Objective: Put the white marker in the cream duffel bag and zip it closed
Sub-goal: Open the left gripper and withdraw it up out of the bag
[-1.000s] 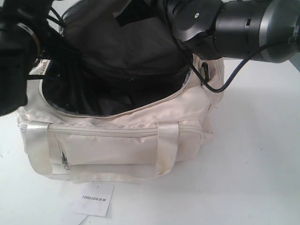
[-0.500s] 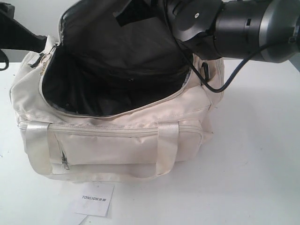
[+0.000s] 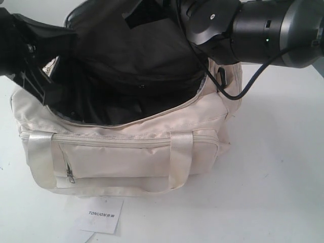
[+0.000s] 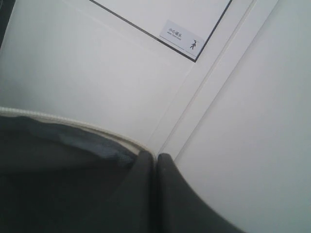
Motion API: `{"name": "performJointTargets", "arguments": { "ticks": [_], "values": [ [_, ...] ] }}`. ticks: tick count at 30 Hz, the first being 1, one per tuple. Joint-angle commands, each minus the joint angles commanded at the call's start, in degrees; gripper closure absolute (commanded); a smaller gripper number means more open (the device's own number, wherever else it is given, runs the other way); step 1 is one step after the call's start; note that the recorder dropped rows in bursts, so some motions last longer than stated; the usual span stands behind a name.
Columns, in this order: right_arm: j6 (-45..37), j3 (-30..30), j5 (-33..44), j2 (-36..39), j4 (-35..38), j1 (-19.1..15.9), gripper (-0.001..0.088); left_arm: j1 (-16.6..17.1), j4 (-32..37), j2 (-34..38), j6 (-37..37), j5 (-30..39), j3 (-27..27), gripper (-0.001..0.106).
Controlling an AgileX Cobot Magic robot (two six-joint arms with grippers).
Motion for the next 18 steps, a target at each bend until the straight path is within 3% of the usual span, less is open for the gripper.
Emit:
{"name": "performJointTargets", "arguments": {
  "ticks": [2, 5, 8, 14, 16, 18],
  "values": [
    [0.0, 0.0, 0.0, 0.0, 0.0, 0.0, 0.0868, 1.1, 0.0, 0.0, -1.2, -0.6, 0.3, 0.105],
    [0.0, 0.0, 0.0, 0.0, 0.0, 0.0, 0.0868, 2.1, 0.0, 0.0, -1.0, 7.2, 0.4, 0.105],
    [0.0, 0.0, 0.0, 0.0, 0.0, 0.0, 0.0868, 2.1, 0.0, -0.2, 1.0, 27.5, 0.4, 0.105],
    [0.0, 0.0, 0.0, 0.0, 0.0, 0.0, 0.0868, 2.1, 0.0, -0.2, 12.5, 70.3, 0.4, 0.105],
    [0.0, 0.0, 0.0, 0.0, 0.0, 0.0, 0.0868, 2.1, 0.0, -0.2, 13.9, 80.2, 0.4, 0.105],
    [0.0, 0.0, 0.0, 0.0, 0.0, 0.0, 0.0868, 2.1, -2.8, -0.2, 16.7, 85.8, 0.4, 0.105]
  ]
}}
